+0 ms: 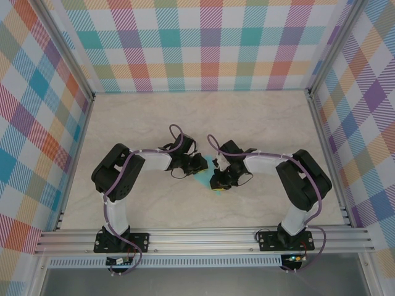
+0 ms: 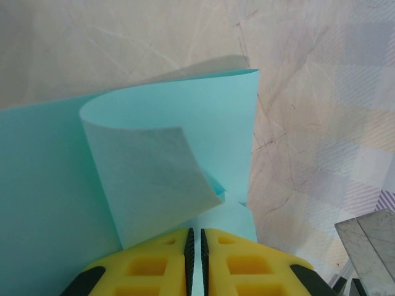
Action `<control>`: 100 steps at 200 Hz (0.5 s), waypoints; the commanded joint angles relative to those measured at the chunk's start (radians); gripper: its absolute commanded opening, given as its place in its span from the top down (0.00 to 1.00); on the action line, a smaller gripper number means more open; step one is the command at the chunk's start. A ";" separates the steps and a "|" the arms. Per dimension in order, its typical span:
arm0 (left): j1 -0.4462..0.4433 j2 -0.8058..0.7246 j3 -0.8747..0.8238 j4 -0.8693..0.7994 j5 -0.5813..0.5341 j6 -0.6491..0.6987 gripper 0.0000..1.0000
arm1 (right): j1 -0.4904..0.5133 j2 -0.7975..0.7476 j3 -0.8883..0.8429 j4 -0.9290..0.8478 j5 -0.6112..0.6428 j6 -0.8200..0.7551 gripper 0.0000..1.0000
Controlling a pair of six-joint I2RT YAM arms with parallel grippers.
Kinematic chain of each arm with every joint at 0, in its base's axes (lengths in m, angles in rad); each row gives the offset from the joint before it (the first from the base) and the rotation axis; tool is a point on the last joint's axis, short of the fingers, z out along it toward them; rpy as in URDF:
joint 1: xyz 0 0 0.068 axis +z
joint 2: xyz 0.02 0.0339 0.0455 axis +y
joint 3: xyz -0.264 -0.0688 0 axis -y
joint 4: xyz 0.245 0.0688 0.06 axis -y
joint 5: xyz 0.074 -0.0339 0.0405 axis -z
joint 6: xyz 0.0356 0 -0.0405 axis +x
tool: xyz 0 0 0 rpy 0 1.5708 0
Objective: Fold a paper plane with a square sheet of paper (fold left side to right side)
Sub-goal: Fourth fold the wing at the center of the table.
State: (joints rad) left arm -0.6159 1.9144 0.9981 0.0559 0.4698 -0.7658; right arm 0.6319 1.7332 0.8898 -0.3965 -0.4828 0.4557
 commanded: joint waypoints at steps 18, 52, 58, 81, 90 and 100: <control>-0.013 0.008 -0.032 -0.099 -0.045 0.019 0.85 | -0.005 0.013 -0.024 -0.058 0.039 -0.023 0.84; -0.013 0.009 -0.032 -0.103 -0.048 0.023 0.85 | -0.005 0.024 -0.038 -0.060 0.039 -0.022 0.84; -0.013 0.009 -0.031 -0.103 -0.048 0.023 0.85 | -0.005 0.024 -0.044 -0.060 0.042 -0.020 0.84; -0.013 0.010 -0.032 -0.101 -0.050 0.023 0.85 | -0.005 0.021 -0.065 -0.062 0.056 -0.016 0.84; -0.013 0.010 -0.032 -0.102 -0.049 0.023 0.85 | -0.004 0.020 -0.074 -0.061 0.059 -0.011 0.84; -0.013 0.011 -0.032 -0.101 -0.051 0.023 0.86 | -0.005 0.019 -0.085 -0.057 0.061 -0.003 0.84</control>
State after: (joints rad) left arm -0.6159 1.9141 0.9981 0.0555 0.4694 -0.7654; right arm 0.6315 1.7344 0.8612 -0.3817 -0.4713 0.4561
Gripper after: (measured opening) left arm 0.147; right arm 0.156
